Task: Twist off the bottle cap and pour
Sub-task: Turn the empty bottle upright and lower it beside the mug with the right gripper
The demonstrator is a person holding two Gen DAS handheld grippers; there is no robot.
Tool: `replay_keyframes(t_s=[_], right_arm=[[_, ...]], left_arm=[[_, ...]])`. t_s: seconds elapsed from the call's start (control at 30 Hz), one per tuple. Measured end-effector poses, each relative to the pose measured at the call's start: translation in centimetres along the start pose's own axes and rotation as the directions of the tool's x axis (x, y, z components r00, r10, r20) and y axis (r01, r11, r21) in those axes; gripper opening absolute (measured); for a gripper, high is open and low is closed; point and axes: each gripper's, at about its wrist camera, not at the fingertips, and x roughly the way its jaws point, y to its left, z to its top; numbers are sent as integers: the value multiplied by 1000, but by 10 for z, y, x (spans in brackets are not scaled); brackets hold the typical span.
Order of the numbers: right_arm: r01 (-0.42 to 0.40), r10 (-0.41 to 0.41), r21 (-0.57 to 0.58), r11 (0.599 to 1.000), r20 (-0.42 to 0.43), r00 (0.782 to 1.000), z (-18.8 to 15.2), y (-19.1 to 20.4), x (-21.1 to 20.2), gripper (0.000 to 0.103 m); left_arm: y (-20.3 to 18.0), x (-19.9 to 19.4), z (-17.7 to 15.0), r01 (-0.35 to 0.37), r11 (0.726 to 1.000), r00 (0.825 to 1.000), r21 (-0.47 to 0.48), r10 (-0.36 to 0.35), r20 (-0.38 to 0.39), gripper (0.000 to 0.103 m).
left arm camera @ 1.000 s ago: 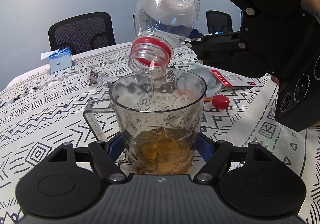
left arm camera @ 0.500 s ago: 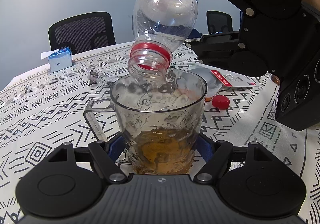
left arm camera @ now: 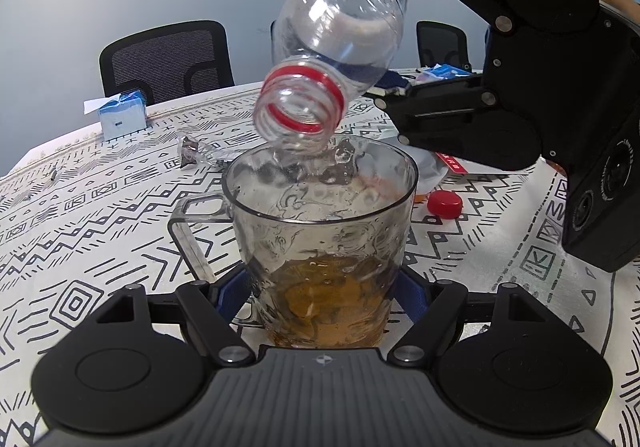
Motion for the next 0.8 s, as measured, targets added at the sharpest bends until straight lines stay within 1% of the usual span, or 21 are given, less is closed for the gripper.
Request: replay_keyframes(t_s=[0.1, 0.17, 0.23, 0.27, 0.3, 0.37, 0.4, 0.43, 0.5, 0.57, 0.6, 0.63, 0.67, 0.7, 0.77, 0.8], right_arm=[[-50, 53, 158, 986, -13, 999, -4, -8, 3, 65], [-92, 101, 302, 949, -15, 995, -9, -15, 7, 65], [-122, 144, 425, 897, -18, 989, -16, -20, 10, 65], [-138, 169, 498, 856, -17, 985, -21, -24, 12, 65], [-155, 199, 582, 798, -12, 980, -29, -29, 14, 65], [-180, 256, 731, 658, 7, 967, -43, -38, 18, 65], [-188, 280, 799, 571, 25, 960, -52, -43, 20, 65], [-193, 301, 861, 471, 49, 952, -62, -48, 21, 65], [-192, 330, 948, 254, 101, 938, -81, -56, 24, 65], [-175, 338, 984, 30, 155, 928, -100, -61, 25, 65], [-165, 341, 984, -65, 178, 923, -107, -61, 26, 65], [-152, 345, 977, -148, 196, 918, -113, -60, 27, 65], [-138, 346, 966, -219, 209, 914, -119, -59, 29, 65], [-125, 342, 954, -272, 217, 914, -123, -55, 29, 65], [-105, 329, 927, -359, 231, 916, -129, -46, 26, 65], [-100, 328, 915, -392, 241, 913, -132, -43, 27, 65]], left_arm=[[0, 0, 0, -10, 1000, 1000, 0, 10, 1, 75], [1, 0, 1, -13, 1000, 1000, -5, 13, 1, 75], [2, 1, 1, -19, 1000, 1000, -14, 19, 1, 75], [3, 1, 1, -27, 999, 1000, -21, 27, 0, 75], [5, 2, 1, -29, 999, 1000, -28, 29, -1, 75], [8, 2, 1, -33, 999, 999, -40, 33, -3, 75], [8, 2, 2, -36, 998, 999, -43, 36, -3, 75], [8, 2, 2, -37, 998, 999, -45, 37, -3, 75], [8, 2, 2, -38, 998, 999, -45, 38, -4, 76], [9, 3, 2, -40, 998, 999, -48, 40, -7, 78], [10, 3, 2, -40, 998, 999, -49, 40, -8, 78], [10, 3, 3, -39, 998, 999, -50, 39, -8, 78], [11, 2, 3, -37, 998, 999, -51, 36, -9, 78], [11, 3, 3, -35, 998, 999, -53, 34, -11, 79], [13, 4, 3, -33, 998, 999, -59, 32, -15, 80], [14, 4, 3, -32, 998, 999, -62, 31, -19, 81]])
